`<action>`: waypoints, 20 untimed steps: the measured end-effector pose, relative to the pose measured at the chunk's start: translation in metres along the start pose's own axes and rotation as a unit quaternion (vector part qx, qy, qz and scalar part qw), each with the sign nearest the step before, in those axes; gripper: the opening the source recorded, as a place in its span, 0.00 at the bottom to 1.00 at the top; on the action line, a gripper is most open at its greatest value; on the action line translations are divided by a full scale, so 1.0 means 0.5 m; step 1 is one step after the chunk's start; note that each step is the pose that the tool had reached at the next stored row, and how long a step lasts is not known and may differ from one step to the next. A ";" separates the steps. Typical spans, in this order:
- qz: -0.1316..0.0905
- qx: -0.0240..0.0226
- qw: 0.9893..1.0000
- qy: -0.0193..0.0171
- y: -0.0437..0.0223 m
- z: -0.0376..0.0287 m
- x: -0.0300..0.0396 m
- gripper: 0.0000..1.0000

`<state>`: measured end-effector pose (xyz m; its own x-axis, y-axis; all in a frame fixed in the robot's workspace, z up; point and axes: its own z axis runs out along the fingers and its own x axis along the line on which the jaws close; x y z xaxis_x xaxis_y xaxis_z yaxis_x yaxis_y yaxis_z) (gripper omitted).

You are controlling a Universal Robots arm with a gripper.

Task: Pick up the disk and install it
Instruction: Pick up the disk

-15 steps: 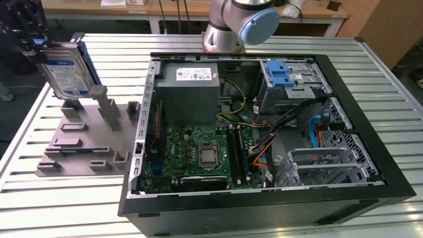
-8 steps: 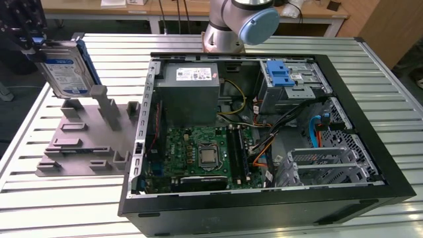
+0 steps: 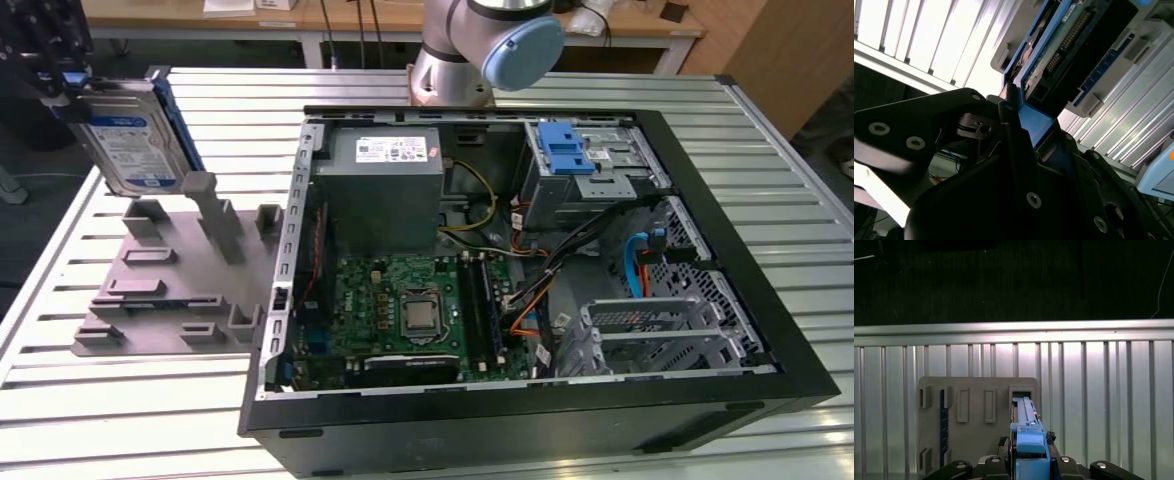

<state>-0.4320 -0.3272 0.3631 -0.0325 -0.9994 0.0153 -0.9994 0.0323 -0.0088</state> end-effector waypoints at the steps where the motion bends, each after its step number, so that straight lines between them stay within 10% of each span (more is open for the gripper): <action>1: 0.000 0.000 1.000 0.000 0.000 -0.001 0.000 0.36; 20: 0.000 0.000 1.000 0.000 0.000 -0.014 0.000 0.36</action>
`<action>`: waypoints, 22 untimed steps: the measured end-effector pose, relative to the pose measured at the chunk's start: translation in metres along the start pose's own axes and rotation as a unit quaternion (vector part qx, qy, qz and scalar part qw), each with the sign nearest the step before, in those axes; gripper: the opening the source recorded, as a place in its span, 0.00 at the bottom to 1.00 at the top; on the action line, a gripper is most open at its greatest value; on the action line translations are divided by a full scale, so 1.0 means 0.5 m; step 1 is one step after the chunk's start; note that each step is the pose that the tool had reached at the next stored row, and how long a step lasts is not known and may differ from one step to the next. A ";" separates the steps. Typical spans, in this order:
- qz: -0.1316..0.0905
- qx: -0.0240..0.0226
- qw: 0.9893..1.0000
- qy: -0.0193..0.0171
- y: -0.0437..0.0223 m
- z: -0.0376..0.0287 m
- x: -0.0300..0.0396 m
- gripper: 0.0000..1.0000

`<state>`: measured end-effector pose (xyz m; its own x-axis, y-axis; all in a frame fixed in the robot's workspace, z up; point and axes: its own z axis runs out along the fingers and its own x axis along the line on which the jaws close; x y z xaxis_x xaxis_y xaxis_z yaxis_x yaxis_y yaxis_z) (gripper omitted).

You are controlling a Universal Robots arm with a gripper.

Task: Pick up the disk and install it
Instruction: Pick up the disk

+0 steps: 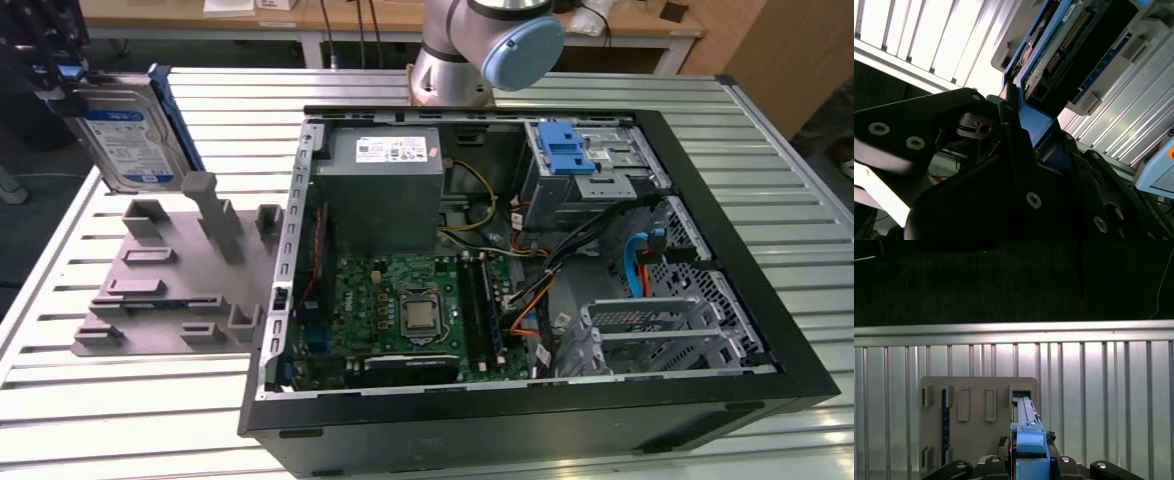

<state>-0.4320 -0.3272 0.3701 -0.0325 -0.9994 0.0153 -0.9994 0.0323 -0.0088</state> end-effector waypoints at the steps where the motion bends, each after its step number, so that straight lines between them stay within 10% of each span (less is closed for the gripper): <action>1: 0.000 0.000 1.000 0.000 0.000 -0.001 0.000 0.36; 22: 0.000 0.000 1.000 0.000 0.000 -0.018 0.000 0.36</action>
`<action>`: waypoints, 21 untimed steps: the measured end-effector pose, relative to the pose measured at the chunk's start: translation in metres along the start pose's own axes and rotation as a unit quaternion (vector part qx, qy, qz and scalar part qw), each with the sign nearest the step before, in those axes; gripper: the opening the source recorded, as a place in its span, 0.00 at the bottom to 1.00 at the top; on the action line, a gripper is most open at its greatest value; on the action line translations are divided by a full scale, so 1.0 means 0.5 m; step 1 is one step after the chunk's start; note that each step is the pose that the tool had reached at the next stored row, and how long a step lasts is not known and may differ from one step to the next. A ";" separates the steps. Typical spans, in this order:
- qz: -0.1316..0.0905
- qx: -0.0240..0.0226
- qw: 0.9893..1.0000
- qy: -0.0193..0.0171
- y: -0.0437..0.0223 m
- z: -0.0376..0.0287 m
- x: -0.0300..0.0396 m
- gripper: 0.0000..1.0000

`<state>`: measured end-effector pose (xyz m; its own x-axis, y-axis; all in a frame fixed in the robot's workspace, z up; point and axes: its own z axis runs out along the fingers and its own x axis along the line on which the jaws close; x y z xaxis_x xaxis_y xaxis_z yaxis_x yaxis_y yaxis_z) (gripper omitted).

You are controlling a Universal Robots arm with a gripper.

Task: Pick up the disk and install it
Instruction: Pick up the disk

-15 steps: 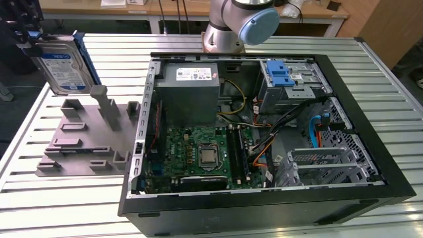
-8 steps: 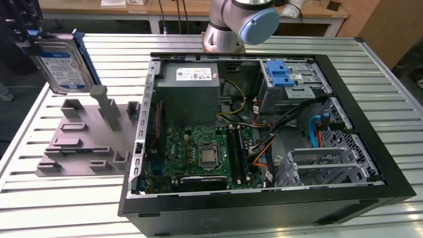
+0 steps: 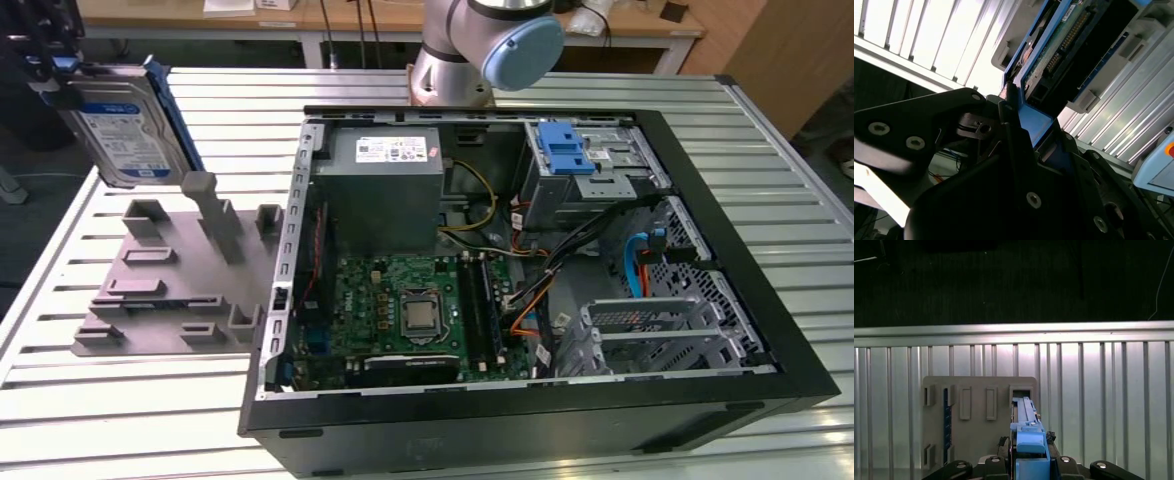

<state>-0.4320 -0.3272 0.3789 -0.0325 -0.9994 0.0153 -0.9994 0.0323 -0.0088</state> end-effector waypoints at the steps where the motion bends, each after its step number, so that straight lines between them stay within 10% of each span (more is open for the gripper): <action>1: 0.000 0.000 1.000 0.000 0.000 -0.001 0.000 0.36; 21: 0.000 0.000 1.000 0.000 0.000 -0.020 0.000 0.36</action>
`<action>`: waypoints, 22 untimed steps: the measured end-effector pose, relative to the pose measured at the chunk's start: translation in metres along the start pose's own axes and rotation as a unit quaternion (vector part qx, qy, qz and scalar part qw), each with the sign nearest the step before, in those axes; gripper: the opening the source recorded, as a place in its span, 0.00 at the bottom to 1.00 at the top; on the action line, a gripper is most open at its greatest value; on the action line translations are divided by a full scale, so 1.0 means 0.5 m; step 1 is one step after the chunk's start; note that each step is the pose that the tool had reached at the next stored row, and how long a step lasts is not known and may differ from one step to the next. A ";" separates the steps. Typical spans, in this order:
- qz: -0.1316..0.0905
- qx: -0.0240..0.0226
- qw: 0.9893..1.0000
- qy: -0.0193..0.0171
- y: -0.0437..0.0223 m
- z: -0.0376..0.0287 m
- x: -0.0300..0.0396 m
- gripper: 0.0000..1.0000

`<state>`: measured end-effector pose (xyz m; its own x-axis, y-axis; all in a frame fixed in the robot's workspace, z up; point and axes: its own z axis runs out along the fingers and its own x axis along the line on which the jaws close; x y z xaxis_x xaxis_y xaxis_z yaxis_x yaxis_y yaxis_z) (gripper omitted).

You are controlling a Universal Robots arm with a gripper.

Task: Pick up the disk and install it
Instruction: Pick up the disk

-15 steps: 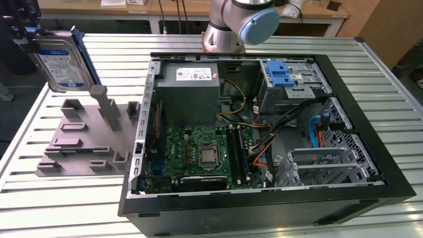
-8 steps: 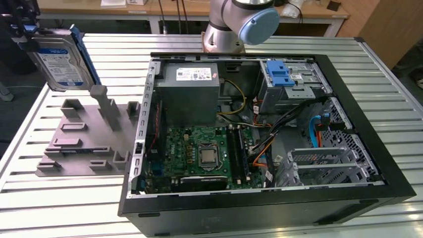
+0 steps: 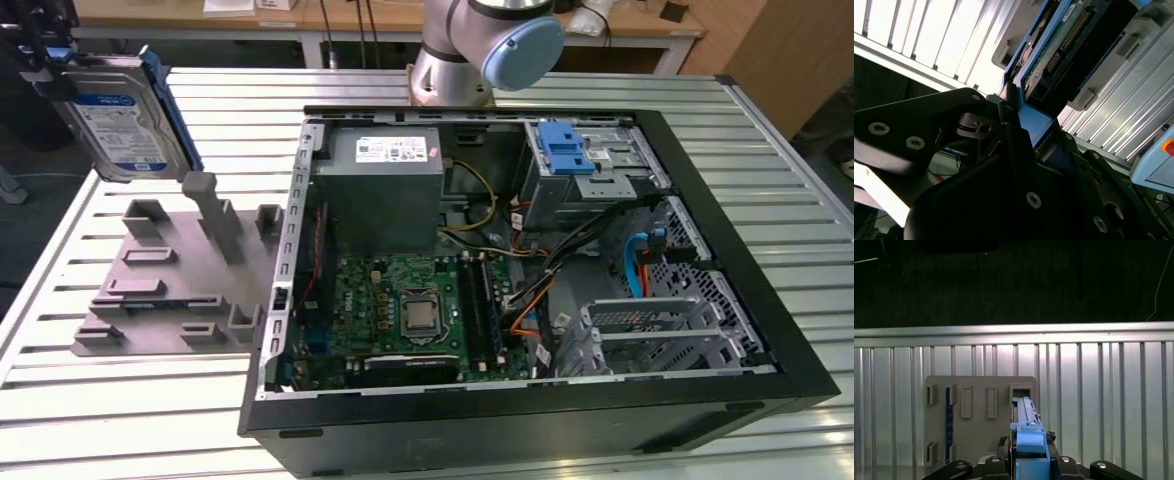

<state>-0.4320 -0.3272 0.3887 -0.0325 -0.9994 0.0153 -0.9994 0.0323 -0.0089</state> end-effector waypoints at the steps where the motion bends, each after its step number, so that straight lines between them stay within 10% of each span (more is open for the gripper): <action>1: 0.000 0.000 1.000 0.000 0.000 -0.001 0.000 0.36; 22: 0.000 0.000 1.000 0.000 0.000 -0.027 0.000 0.36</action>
<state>-0.4320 -0.3272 0.4020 -0.0325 -0.9994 0.0153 -0.9994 0.0323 -0.0095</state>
